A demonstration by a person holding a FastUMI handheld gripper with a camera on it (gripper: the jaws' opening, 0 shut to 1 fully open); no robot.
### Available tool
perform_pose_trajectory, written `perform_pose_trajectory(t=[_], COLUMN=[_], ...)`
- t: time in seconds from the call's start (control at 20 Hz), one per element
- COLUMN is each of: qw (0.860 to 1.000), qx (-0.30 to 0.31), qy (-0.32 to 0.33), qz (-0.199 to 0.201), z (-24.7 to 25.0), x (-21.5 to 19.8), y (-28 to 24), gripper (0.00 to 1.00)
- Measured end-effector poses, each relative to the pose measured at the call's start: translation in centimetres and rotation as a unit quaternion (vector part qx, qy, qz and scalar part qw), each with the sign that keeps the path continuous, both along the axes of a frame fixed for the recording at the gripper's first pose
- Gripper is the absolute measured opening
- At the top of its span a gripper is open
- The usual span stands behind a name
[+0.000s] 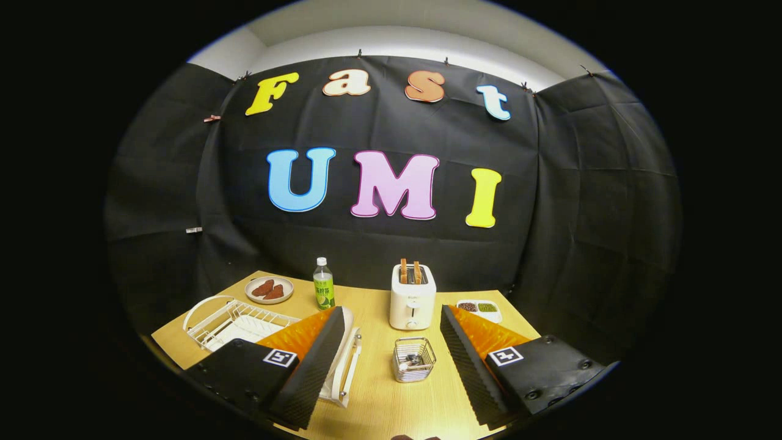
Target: Take the plate from the dish rack, then take the spoon from the basket and place it into the plate.
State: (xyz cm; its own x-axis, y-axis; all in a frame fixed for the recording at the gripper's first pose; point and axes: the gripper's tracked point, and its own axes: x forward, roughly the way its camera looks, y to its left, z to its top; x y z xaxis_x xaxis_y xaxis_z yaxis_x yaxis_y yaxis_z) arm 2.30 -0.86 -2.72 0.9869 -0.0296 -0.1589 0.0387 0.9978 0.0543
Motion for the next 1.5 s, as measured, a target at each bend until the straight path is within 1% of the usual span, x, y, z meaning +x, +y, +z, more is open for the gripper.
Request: perform_pose_trajectory(t=[0.15, 0.3, 0.4, 0.5, 0.6, 0.75, 0.85, 0.9, 0.95, 1.05, 1.1, 1.2, 1.3, 1.35, 1.5], qw=[0.999, 0.998, 0.995, 0.991, 0.982, 0.968, 0.954, 0.946, 0.938, 0.923, 0.92, 0.919, 0.917, 0.915, 0.923], qx=[0.002, 0.005, 0.016, 0.043, 0.074, 0.085, 0.101, 0.112, 0.125, 0.149, 0.156, 0.158, 0.157, 0.156, 0.135], qy=[0.033, 0.055, 0.077, 0.113, 0.165, 0.231, 0.279, 0.302, 0.324, 0.354, 0.359, 0.361, 0.367, 0.372, 0.36], qz=[0.019, 0.036, 0.054, 0.06, 0.061, 0.046, 0.035, 0.029, 0.022, 0.01, 0.001, -0.011, -0.006, -0.006, -0.017], z=[-0.7, -0.4, -0.8, -1.9, -3.9, -7.3, -9.8, -11.0, -12.2, -13.8, -14.5, -15.4, -15.7, -15.9, -15.9], x=[1.0, 2.9, 4.4, 5.9, 7.2, 9.3, 9.9, 9.8, 10.0, 9.9, 9.9, 10.2, 9.9, 9.9, 10.0], y=[1.2, 2.4, 3.9, 5.1, 6.4, 7.0, 7.3, 7.8, 8.0, 8.5, 8.5, 8.6, 9.3, 9.5, 9.3], gripper=[0.97, 0.97, 0.98, 0.98, 0.98, 0.98, 0.98, 0.96, 0.9, 0.84, 0.78, 0.68, 0.59, 0.43, 0.35])
